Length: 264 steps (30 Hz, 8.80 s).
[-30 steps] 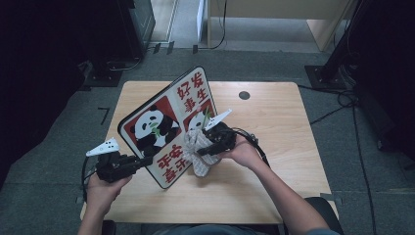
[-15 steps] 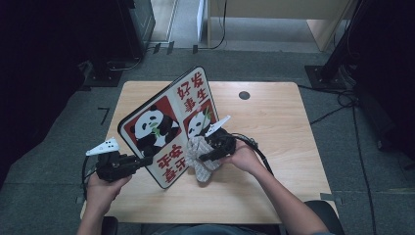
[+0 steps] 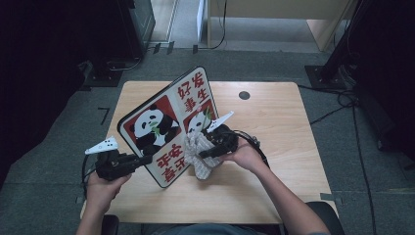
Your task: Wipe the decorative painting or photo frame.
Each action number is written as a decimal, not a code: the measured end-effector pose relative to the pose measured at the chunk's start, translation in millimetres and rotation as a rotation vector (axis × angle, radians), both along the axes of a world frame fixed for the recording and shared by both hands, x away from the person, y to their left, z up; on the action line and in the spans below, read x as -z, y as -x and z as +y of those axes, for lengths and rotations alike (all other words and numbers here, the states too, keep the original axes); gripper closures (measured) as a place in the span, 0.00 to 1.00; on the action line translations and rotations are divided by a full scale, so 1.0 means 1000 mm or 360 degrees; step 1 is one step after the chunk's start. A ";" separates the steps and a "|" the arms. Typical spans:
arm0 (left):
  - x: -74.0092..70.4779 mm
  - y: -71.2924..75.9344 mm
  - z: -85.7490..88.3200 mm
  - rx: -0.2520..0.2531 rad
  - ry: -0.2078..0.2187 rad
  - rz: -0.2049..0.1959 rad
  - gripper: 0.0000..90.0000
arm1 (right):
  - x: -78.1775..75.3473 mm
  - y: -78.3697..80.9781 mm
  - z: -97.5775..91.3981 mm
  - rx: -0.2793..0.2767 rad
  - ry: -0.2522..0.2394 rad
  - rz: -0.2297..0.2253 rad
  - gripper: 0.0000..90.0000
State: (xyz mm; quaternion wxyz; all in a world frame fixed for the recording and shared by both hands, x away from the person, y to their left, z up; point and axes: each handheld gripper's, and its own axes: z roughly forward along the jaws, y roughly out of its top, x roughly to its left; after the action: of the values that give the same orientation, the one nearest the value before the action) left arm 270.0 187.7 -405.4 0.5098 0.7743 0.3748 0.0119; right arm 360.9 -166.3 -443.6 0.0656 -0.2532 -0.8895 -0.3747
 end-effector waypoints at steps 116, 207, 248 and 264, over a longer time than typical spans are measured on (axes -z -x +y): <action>0.000 0.000 0.000 -0.0007 0.0004 -0.0008 0.85 | -0.025 0.014 0.039 -0.0113 -0.0056 -0.0186 0.70; 0.000 0.010 0.010 -0.0031 0.0026 0.0000 0.81 | -0.166 0.025 0.105 -0.0255 -0.0088 -0.0370 0.71; -0.001 0.013 0.010 -0.0030 -0.0006 -0.0023 0.86 | -0.104 0.024 0.089 -0.0279 -0.0055 -0.0248 0.70; -0.001 0.014 0.010 -0.0031 -0.0011 -0.0028 0.86 | -0.070 0.025 0.080 -0.0288 -0.0115 -0.0196 0.70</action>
State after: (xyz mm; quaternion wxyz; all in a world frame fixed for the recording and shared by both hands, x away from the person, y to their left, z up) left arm 256.5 197.2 -404.5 0.5101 0.7723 0.3778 0.0250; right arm 335.5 -86.7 -373.5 0.0535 -0.1459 -0.8969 -0.4140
